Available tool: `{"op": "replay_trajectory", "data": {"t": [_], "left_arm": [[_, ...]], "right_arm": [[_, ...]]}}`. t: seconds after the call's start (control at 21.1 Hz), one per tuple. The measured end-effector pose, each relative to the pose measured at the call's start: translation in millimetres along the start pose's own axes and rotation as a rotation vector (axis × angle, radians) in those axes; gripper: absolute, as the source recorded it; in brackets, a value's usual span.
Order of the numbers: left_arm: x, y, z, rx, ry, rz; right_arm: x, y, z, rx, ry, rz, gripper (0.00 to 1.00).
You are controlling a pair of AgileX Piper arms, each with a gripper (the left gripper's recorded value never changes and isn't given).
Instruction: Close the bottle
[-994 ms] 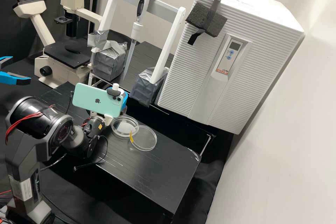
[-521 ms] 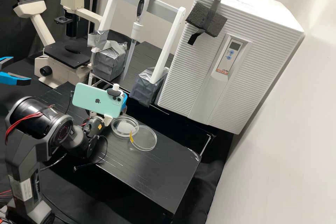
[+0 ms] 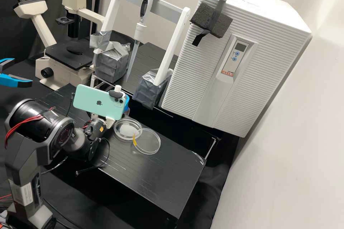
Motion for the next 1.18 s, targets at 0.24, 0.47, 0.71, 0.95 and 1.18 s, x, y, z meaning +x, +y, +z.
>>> {"op": "replay_trajectory", "data": {"t": [0.24, 0.47, 0.71, 0.95, 1.18], "left_arm": [[0.3, 0.1, -0.1, 0.000, 0.000, 0.000], [0.5, 0.4, -0.2, 0.001, 0.000, 0.001], [1.9, 2.1, -0.5, 0.004, -0.002, 0.008], [5.6, 3.1, -1.8, 0.005, -0.006, 0.010], [8.4, 3.4, -0.8, 0.007, -0.016, 0.009]], "right_arm": [[0.0, 0.0, 0.0, 0.000, 0.000, 0.000, 0.00], [0.0, 0.0, 0.0, 0.000, 0.000, 0.000, 0.00], [0.0, 0.0, 0.0, 0.000, 0.000, 0.000, 0.00], [0.0, 0.0, 0.0, 0.000, 0.000, 0.000, 0.00], [-0.9, 1.7, -1.7, -0.002, 0.002, 0.003, 1.00]]}}
